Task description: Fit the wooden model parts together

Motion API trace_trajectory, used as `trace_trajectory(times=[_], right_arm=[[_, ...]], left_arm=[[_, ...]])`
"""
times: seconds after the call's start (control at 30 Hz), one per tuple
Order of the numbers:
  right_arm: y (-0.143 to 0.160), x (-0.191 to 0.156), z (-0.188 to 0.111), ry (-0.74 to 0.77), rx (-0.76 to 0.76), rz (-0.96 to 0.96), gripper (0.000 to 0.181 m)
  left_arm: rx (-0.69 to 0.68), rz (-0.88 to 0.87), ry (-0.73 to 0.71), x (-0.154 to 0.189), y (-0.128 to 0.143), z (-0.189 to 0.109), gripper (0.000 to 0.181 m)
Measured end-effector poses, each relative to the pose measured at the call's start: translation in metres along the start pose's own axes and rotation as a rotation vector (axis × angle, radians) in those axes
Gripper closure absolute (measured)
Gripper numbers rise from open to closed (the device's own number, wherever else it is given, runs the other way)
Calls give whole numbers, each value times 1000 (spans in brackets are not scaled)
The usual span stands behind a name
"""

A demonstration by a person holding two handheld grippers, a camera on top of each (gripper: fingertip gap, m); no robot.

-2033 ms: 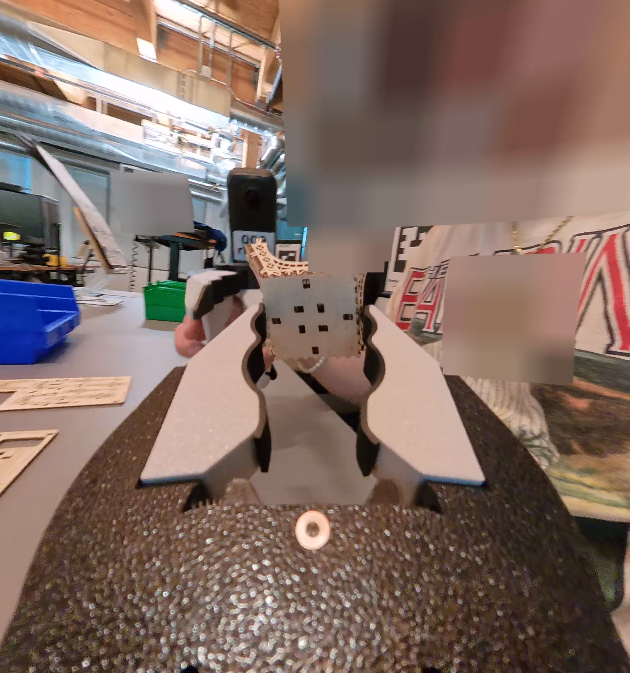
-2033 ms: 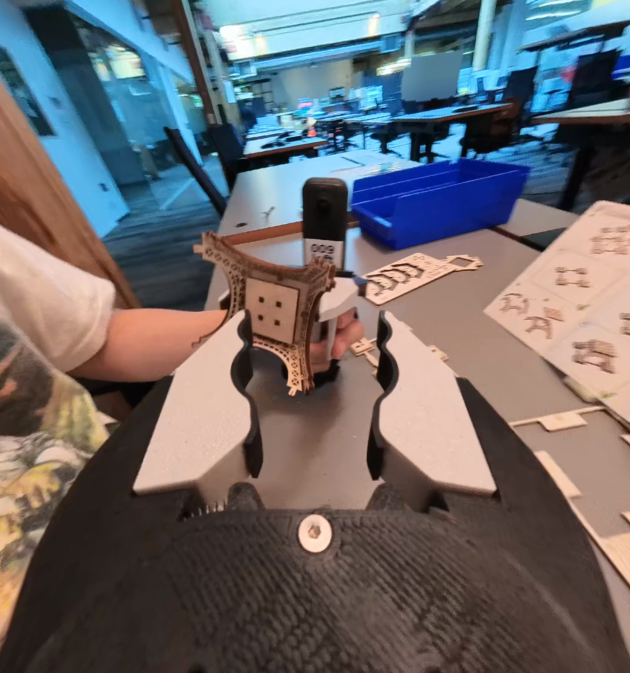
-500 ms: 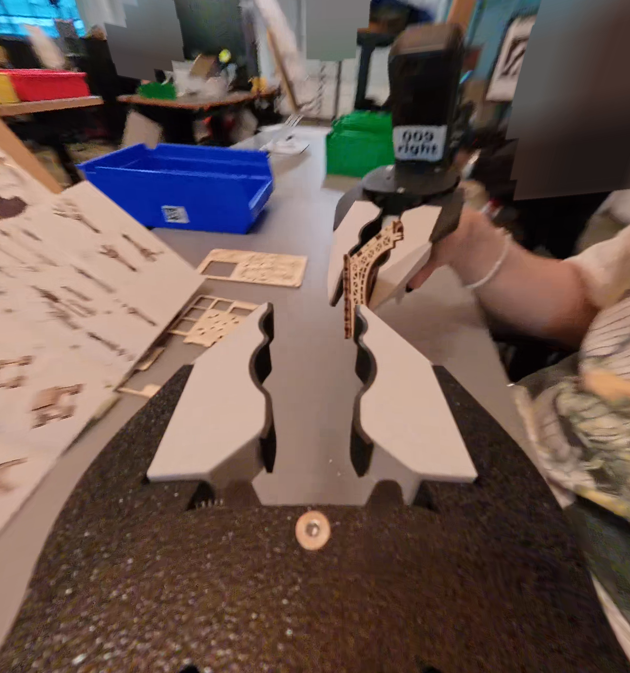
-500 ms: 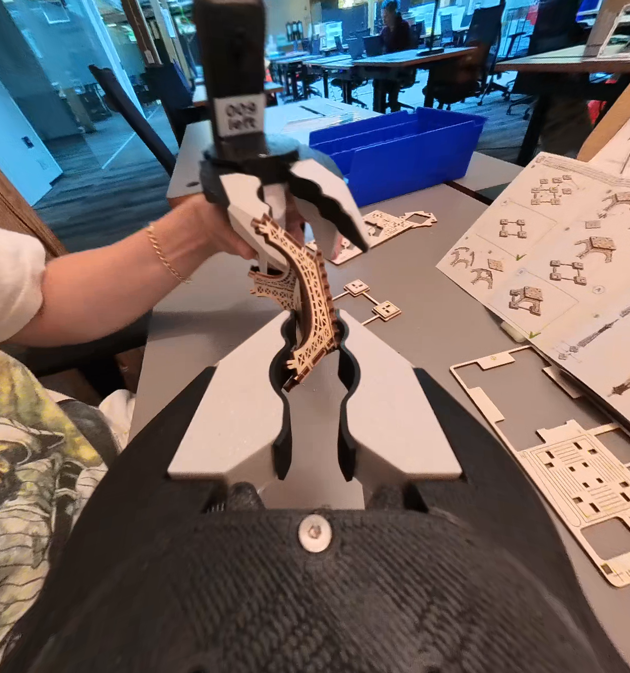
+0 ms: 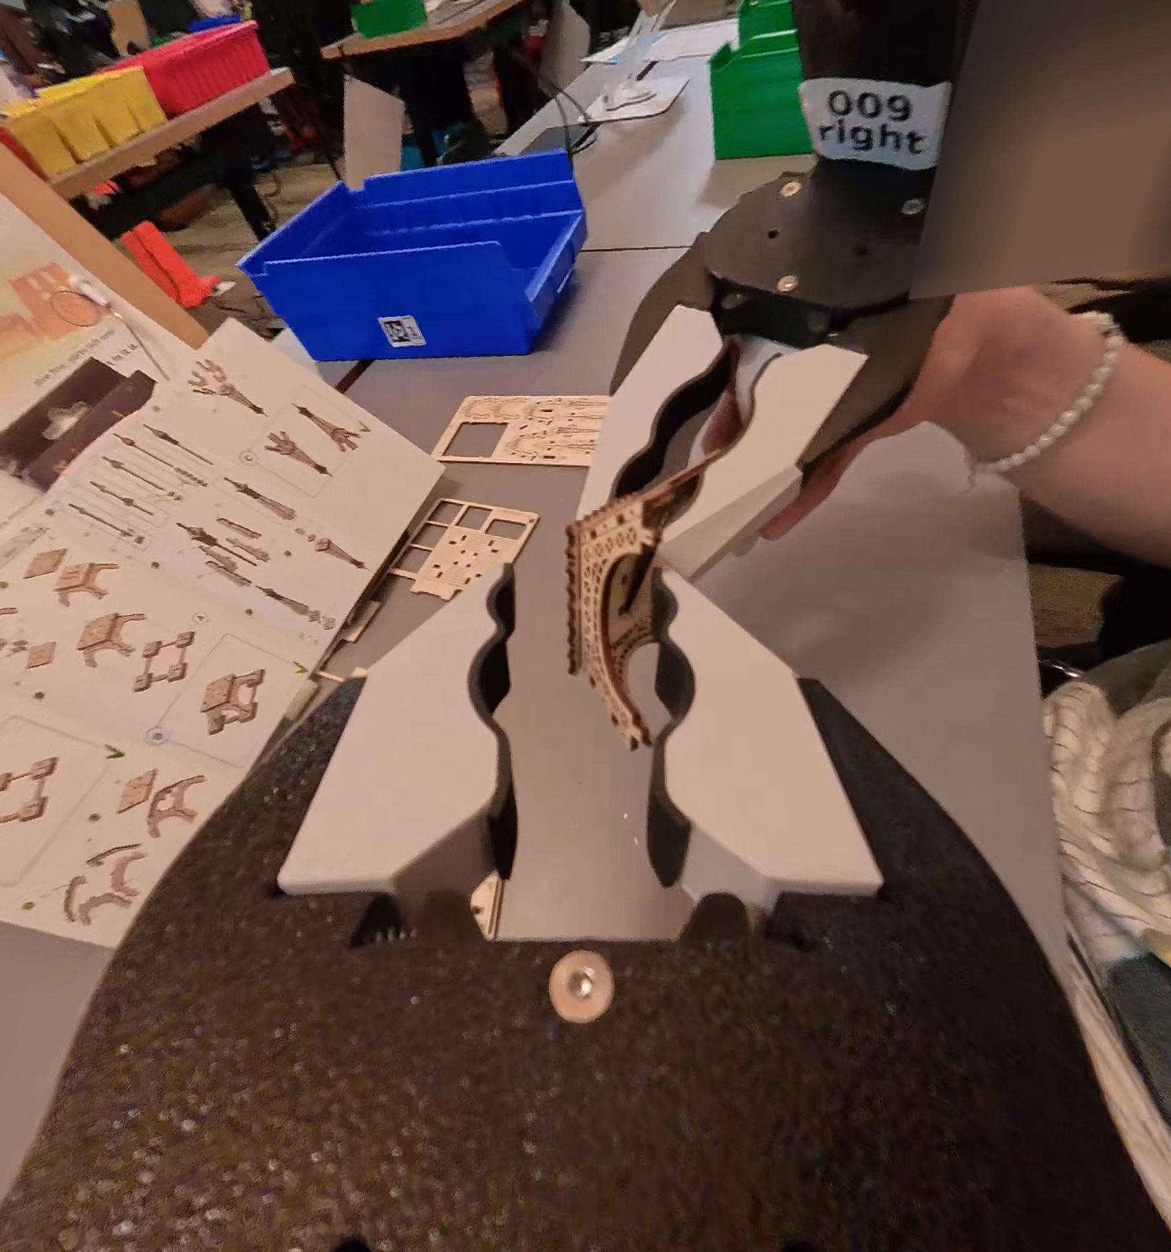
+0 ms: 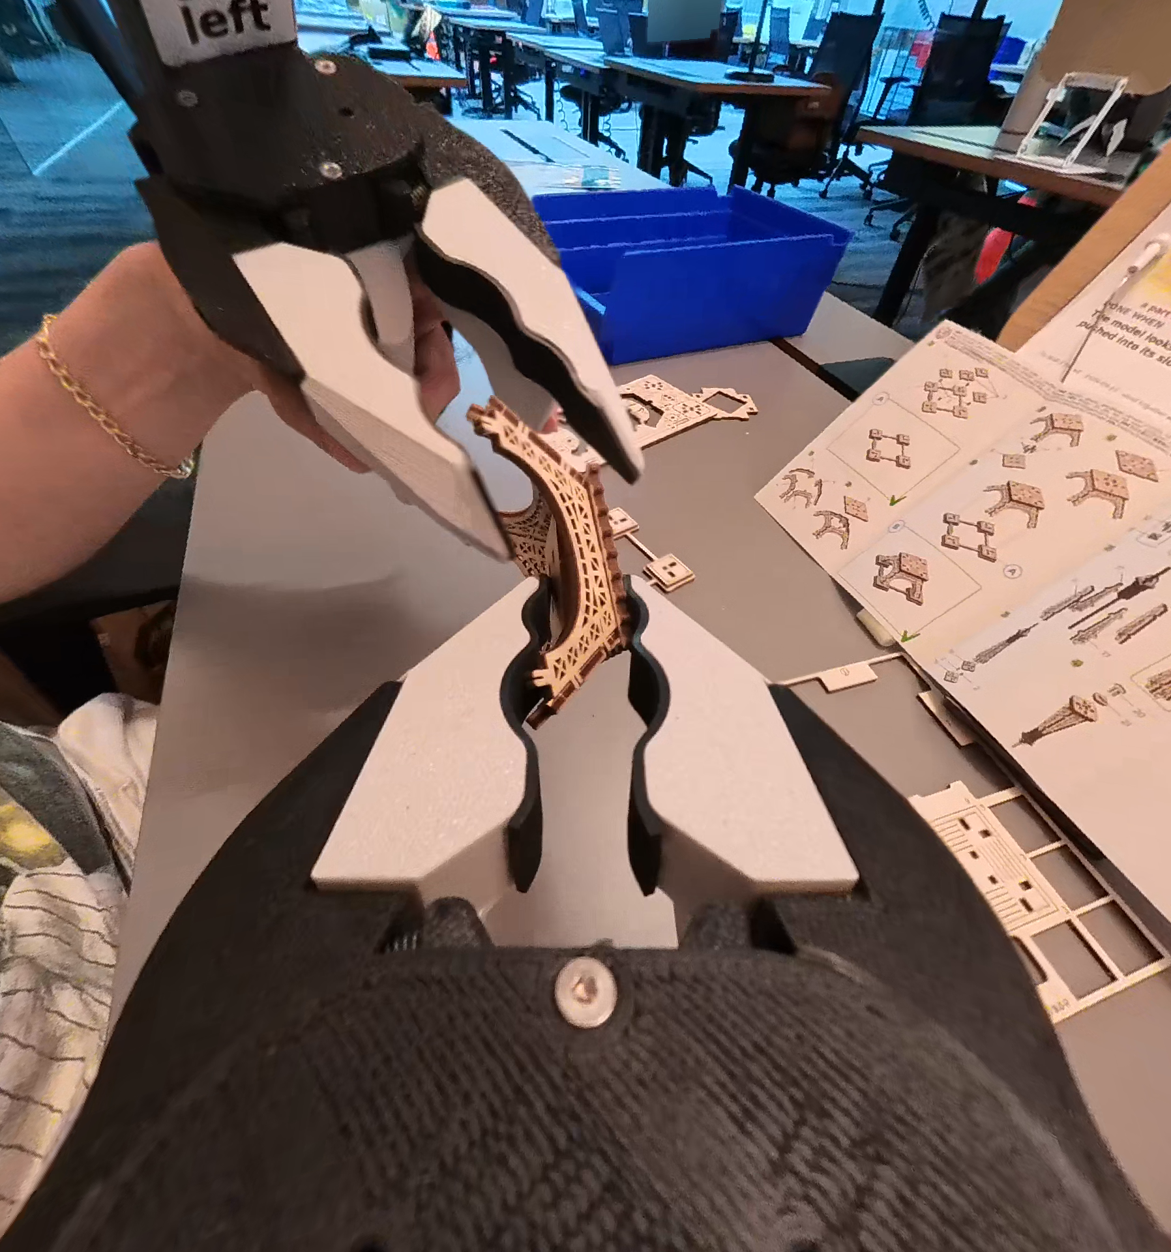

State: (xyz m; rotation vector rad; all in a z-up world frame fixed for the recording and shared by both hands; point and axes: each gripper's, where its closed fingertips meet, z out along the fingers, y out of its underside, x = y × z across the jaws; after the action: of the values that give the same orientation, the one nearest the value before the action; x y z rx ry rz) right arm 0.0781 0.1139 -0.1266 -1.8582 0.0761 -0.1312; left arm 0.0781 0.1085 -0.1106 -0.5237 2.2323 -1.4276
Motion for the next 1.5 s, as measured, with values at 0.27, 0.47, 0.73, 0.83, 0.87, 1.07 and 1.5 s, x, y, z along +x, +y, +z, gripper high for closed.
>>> trace_trajectory(times=[0.27, 0.47, 0.73, 0.83, 0.87, 1.07, 1.5], right_arm=[[-9, -5, -4, 13, 14, -64, 164], [-13, -6, -6, 25, 12, -86, 164], [-33, 2, -23, 72, 124, -67, 151], [-38, -2, -24, 51, 157, -53, 153], [-41, -4, -25, 45, 174, -54, 157], [-53, -9, -30, 57, 216, -83, 163], [-56, -3, -35, 66, 251, -70, 165]], left_arm=[[19, -5, 36, 8, -5, 1, 163], [29, -15, 84, 11, -8, 1, 168], [153, -75, 88, 4, -25, -7, 169], [231, -95, 126, 6, -34, -10, 169], [258, -94, 136, 7, -36, -11, 169], [362, -98, 182, 11, -45, -16, 169], [393, -133, 176, 5, -51, -17, 169]])
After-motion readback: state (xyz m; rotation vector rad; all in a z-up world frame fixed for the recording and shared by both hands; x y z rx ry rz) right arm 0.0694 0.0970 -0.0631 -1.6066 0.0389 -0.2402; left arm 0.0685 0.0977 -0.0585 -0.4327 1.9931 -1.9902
